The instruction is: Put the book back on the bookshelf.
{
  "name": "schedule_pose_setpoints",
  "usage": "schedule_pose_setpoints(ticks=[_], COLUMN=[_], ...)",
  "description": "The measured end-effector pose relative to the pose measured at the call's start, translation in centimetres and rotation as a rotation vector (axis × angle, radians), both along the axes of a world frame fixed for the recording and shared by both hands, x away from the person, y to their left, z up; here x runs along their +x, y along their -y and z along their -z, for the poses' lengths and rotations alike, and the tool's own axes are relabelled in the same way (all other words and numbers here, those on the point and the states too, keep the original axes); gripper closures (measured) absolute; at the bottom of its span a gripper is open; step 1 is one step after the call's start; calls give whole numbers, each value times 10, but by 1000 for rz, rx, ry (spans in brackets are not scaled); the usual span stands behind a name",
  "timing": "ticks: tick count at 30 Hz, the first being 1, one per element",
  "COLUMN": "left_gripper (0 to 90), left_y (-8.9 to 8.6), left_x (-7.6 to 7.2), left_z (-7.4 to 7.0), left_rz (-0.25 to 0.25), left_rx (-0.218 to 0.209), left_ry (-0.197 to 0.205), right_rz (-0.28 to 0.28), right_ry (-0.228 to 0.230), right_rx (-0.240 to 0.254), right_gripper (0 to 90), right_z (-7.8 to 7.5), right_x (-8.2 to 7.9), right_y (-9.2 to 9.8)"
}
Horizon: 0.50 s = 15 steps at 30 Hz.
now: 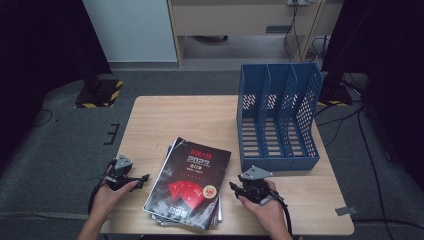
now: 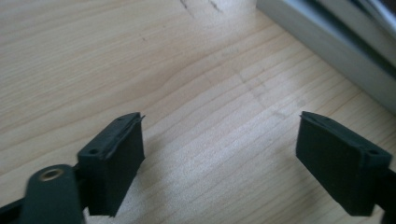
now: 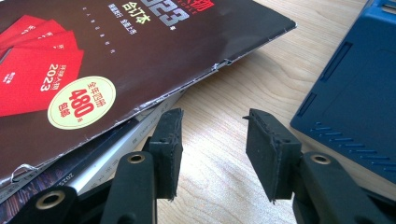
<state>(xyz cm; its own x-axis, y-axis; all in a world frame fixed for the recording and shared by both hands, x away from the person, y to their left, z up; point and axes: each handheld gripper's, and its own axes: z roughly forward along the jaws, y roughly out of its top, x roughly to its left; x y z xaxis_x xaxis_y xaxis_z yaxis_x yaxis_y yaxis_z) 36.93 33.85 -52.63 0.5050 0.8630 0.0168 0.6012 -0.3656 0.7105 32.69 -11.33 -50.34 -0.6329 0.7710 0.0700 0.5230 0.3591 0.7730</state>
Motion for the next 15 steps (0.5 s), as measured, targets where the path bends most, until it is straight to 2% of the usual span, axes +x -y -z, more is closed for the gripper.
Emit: schedule_pose_setpoints(ticks=[3, 7, 11, 15], left_gripper=[180, 240, 274, 283], left_y=[-1, -2, 1, 4], left_x=[-3, -7, -14, -21], left_z=[-5, -13, -22, -29], left_rz=[-8, -1, 25, 55], left_rx=[-26, -35, -41, -60], left_ry=[14, 28, 46, 62], right_rz=[3, 8, 5, -4], right_ry=[-9, -12, -12, -15], right_rx=[10, 33, 77, 117], right_gripper=[550, 520, 456, 352], right_z=[0, -1, -5, -9], right_x=[1, 1, 1, -1], right_y=[1, 1, -1, -8])
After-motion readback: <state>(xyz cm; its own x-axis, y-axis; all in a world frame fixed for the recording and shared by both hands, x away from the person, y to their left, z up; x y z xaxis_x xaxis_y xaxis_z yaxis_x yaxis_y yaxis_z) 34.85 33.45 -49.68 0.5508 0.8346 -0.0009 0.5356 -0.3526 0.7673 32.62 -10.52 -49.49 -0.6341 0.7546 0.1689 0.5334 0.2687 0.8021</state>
